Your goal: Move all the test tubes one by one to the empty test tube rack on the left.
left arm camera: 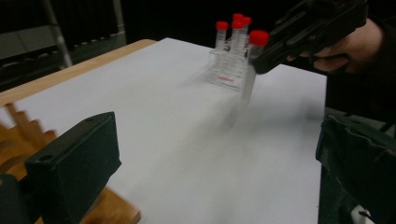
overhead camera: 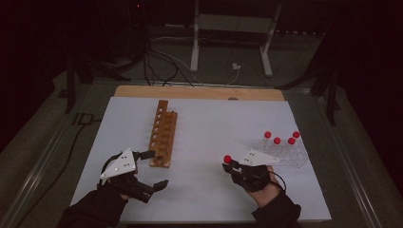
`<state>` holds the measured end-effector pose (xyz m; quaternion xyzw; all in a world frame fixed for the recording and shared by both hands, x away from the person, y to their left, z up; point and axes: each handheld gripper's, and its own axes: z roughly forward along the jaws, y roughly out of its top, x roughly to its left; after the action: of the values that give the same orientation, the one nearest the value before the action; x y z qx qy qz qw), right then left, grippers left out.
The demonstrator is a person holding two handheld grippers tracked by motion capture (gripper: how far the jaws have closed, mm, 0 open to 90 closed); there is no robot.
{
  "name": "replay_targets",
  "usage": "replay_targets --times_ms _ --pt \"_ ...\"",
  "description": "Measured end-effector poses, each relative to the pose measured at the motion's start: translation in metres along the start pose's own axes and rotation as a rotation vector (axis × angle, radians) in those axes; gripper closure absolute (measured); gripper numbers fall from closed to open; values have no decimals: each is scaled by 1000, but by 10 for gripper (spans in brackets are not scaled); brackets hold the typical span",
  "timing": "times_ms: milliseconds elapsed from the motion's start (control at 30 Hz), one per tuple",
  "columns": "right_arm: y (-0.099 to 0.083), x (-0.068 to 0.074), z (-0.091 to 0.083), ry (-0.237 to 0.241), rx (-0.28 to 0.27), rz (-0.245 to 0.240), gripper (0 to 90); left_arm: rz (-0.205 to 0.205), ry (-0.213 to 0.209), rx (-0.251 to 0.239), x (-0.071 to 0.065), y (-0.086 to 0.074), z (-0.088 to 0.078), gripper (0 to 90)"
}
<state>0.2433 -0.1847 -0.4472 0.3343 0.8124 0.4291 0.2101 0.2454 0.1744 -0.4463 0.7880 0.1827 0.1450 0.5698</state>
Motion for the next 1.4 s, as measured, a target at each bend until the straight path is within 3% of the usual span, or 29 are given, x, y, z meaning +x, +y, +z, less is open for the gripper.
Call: replay_targets --times_ms 367,967,1200,1267,1400 --pt "4 16 10 49 9 -38 743 11 -63 7 -5 20 26 14" --pt "8 31 20 93 8 -70 744 11 -84 33 -16 37 64 85" --pt "9 34 21 102 9 -75 744 19 -99 41 -21 40 78 204" --pt "9 34 21 102 6 -74 743 24 -108 51 -23 41 82 290" --pt "9 34 21 104 7 -73 743 38 -112 64 -26 41 90 374"
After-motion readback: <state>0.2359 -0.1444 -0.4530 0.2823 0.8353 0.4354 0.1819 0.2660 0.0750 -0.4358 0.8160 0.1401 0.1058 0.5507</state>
